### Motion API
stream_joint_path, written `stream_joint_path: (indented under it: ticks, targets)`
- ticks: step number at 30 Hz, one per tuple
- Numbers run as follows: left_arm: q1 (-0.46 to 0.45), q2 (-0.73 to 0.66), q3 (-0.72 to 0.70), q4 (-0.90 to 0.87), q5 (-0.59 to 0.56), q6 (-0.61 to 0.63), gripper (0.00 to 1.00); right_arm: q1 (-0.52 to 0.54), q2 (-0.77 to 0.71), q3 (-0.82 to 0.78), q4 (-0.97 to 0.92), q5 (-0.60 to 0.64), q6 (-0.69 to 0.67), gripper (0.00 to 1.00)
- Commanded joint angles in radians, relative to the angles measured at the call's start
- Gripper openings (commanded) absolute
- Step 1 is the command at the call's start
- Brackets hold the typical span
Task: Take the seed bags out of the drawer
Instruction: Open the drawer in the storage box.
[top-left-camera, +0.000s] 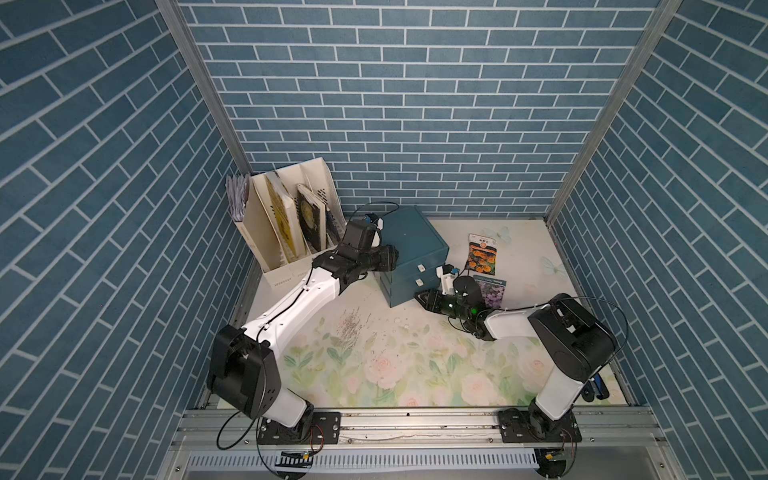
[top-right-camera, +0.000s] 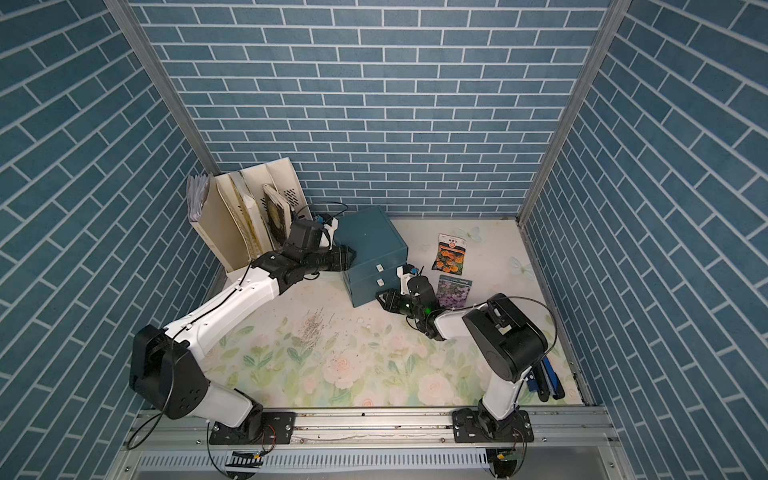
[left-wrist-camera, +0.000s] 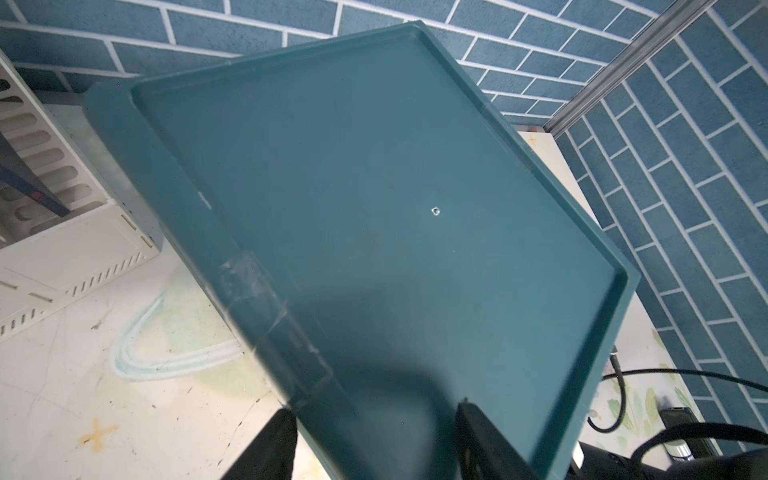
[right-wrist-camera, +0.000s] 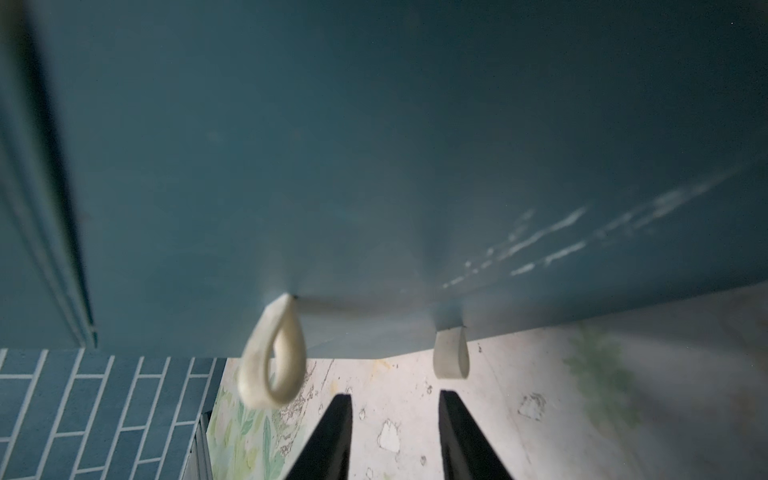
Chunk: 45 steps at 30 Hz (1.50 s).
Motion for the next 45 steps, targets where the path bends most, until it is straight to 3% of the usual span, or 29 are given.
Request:
stream_joint_path:
  ticks: [1, 31, 45]
  targets:
    - [-0.005, 0.058, -0.028, -0.113, 0.028, 0.046, 0.64, -0.003, 0.033, 0.031, 0.023, 0.009, 0.030, 0.38]
    - [-0.002, 0.060, -0.036, -0.116, 0.037, 0.047, 0.64, -0.005, 0.065, -0.028, 0.118, 0.064, 0.142, 0.39]
    - [-0.002, 0.050, -0.045, -0.118, 0.035, 0.047, 0.64, -0.006, 0.113, 0.036, 0.112, 0.074, 0.144, 0.38]
